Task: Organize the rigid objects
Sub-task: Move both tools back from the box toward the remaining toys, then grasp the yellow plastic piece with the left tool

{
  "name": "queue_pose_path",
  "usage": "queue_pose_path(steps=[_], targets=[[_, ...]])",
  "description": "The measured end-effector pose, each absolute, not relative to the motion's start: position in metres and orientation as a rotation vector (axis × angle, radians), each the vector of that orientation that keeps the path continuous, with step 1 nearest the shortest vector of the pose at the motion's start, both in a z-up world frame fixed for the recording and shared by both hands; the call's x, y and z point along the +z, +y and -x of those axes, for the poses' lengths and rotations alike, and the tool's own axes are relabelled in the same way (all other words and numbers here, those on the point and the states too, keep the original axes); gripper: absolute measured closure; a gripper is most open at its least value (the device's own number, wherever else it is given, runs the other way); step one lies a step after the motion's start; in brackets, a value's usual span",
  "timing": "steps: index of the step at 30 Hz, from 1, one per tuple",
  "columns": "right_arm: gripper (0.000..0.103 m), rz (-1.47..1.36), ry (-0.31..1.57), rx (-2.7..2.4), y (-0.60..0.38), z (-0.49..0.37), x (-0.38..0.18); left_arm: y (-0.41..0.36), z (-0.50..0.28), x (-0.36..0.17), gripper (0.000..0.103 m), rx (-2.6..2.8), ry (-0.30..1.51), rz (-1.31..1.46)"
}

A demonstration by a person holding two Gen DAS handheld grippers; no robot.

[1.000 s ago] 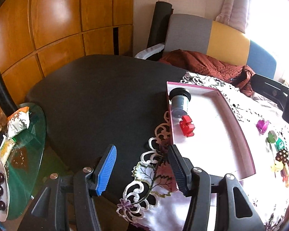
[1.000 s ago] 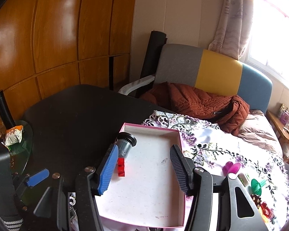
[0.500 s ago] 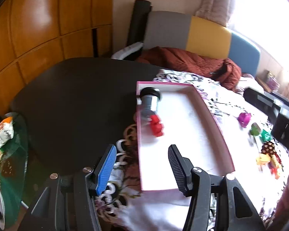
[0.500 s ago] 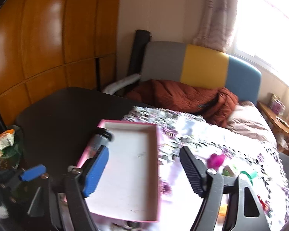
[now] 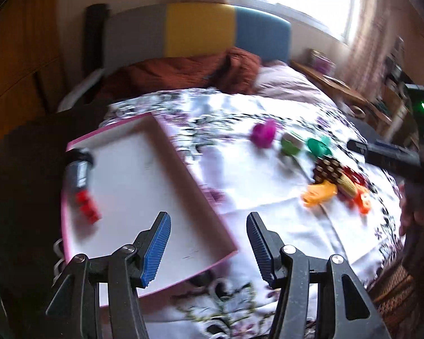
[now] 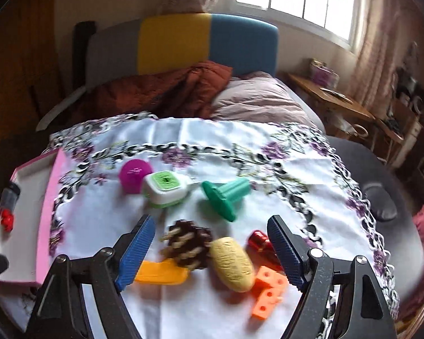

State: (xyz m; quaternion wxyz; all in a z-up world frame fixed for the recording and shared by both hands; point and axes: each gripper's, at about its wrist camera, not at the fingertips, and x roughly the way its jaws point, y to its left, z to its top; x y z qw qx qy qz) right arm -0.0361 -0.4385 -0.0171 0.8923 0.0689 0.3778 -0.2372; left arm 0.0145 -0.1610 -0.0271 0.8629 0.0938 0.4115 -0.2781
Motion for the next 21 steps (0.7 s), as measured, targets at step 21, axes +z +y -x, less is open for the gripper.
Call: queue_pose_path(steps=[21], targets=[[0.017,-0.533,0.761,-0.627,-0.529,0.062,-0.040,-0.326,-0.001,-0.074,0.034,-0.971,0.854,-0.541]])
